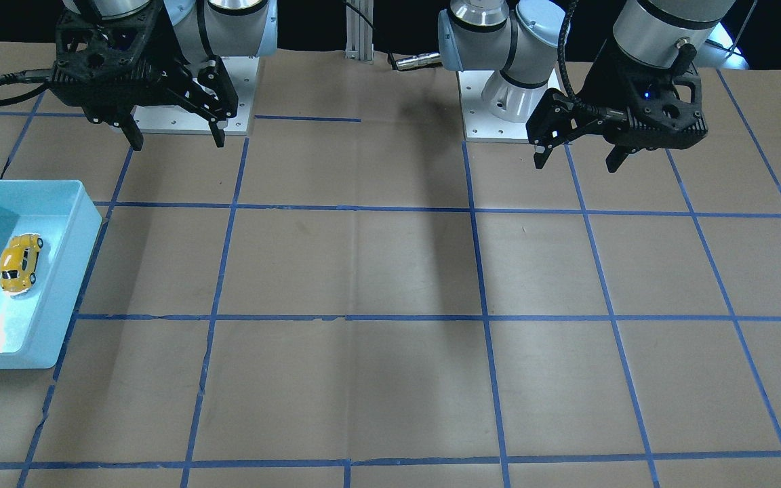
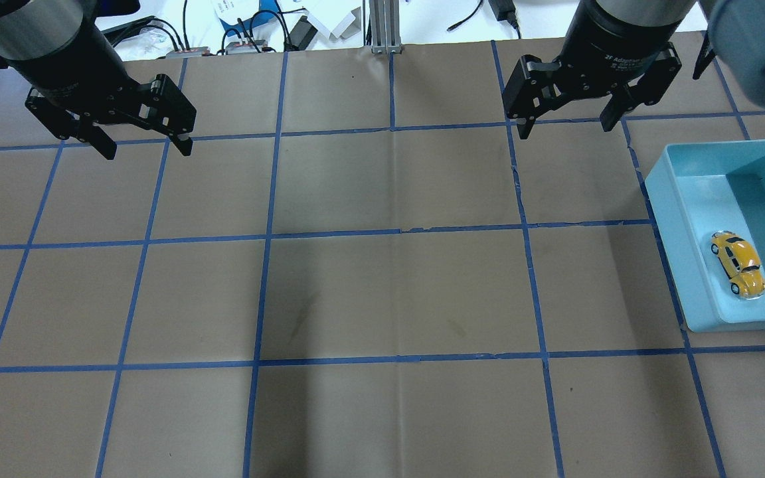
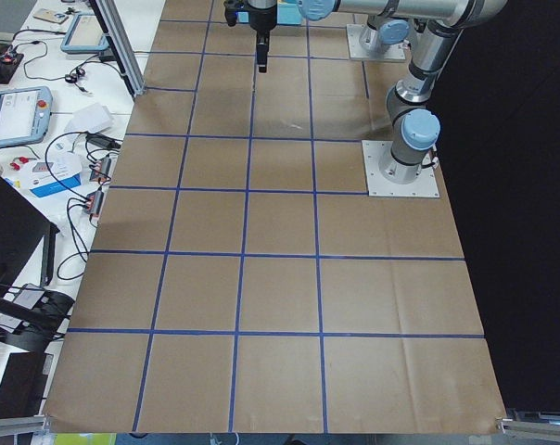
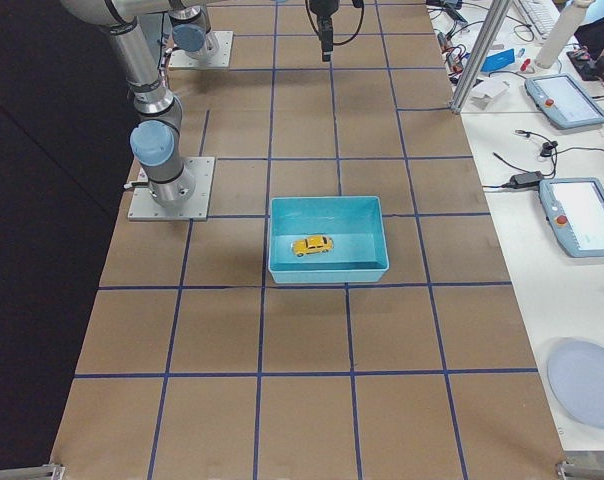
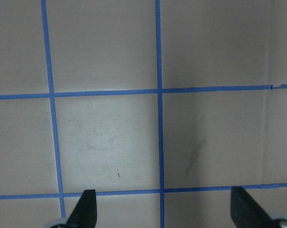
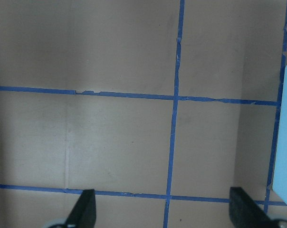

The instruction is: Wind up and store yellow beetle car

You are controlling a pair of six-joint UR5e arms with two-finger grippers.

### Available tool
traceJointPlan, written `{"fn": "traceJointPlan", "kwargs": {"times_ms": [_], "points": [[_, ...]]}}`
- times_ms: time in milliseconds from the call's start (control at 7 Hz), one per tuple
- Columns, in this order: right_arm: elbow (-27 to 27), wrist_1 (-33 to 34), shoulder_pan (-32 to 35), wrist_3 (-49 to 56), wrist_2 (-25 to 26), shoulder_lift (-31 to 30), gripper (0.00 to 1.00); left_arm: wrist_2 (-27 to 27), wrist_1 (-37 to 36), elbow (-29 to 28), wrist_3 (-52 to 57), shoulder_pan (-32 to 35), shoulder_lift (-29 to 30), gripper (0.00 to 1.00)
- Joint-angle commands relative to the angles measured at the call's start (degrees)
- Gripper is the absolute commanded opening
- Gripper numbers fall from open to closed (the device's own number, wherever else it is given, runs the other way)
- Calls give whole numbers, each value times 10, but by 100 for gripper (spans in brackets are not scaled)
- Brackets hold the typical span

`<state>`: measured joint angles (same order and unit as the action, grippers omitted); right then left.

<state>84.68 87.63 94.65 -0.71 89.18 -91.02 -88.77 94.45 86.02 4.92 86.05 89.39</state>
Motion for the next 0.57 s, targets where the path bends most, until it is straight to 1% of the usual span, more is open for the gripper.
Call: {"fn": "traceJointPlan", "kwargs": {"times_ms": [0,429], "points": [[5,1,1,-3,2,0,100,1,0,0,0,1,-1,100],[6,2,1,-4,2,1,100,3,-2,0,0,0,3,100]]}}
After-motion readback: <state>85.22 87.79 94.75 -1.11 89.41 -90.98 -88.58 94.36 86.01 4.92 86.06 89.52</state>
